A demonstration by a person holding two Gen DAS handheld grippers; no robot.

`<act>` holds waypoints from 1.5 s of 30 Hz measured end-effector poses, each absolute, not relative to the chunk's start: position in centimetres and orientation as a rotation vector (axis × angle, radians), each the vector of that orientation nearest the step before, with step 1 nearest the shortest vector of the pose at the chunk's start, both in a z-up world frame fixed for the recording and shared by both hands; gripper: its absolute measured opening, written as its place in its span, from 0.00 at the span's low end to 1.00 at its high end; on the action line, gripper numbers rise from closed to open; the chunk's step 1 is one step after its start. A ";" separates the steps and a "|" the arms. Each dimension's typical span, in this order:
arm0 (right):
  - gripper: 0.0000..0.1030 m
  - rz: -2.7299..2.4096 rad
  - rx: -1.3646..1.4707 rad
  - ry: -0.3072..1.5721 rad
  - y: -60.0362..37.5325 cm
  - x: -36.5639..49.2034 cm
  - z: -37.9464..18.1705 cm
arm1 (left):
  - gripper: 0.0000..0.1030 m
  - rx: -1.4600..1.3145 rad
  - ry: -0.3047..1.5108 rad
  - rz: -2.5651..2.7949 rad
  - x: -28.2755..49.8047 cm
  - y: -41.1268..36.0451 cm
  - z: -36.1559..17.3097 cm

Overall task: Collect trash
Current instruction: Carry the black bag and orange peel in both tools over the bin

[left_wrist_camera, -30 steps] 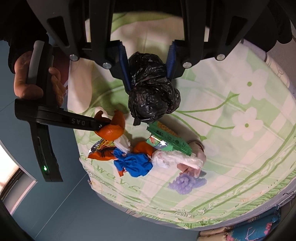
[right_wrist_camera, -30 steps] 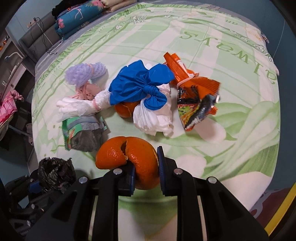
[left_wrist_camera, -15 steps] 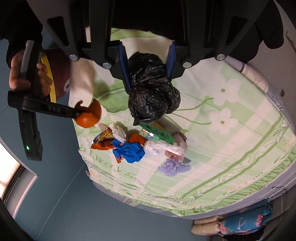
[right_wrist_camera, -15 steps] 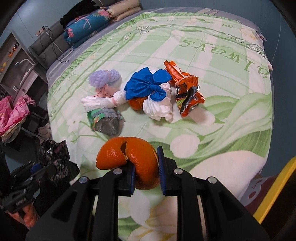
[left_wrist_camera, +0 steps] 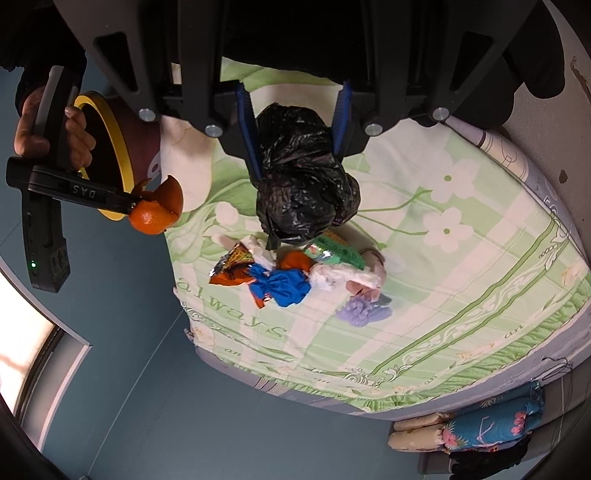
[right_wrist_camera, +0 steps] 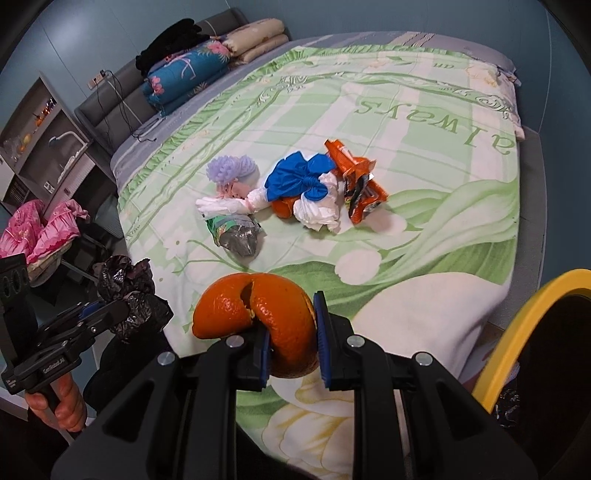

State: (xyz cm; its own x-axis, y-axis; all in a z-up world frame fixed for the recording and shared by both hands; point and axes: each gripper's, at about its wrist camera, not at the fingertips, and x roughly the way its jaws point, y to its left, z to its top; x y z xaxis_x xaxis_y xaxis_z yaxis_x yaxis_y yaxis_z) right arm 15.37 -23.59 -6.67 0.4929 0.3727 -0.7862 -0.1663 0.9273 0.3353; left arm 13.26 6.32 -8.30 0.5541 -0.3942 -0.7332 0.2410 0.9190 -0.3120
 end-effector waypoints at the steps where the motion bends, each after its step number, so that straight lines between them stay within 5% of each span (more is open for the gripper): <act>1: 0.18 0.328 0.231 1.000 -23.8 15.2 -6.5 | 0.32 -0.182 0.907 -0.381 13.2 6.1 -8.1; 45: 0.19 0.083 0.407 0.725 -39.1 8.2 -0.9 | 0.32 0.018 0.817 -0.615 12.8 -9.7 -0.6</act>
State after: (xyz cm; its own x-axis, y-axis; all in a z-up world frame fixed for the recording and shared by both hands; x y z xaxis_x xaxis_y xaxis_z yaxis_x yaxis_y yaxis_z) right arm 8.16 -39.14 -0.90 0.7491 0.2125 -0.6274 0.0657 0.9186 0.3896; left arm 12.76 -9.68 -0.58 0.5212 -0.5068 -0.6867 0.5200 0.8266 -0.2153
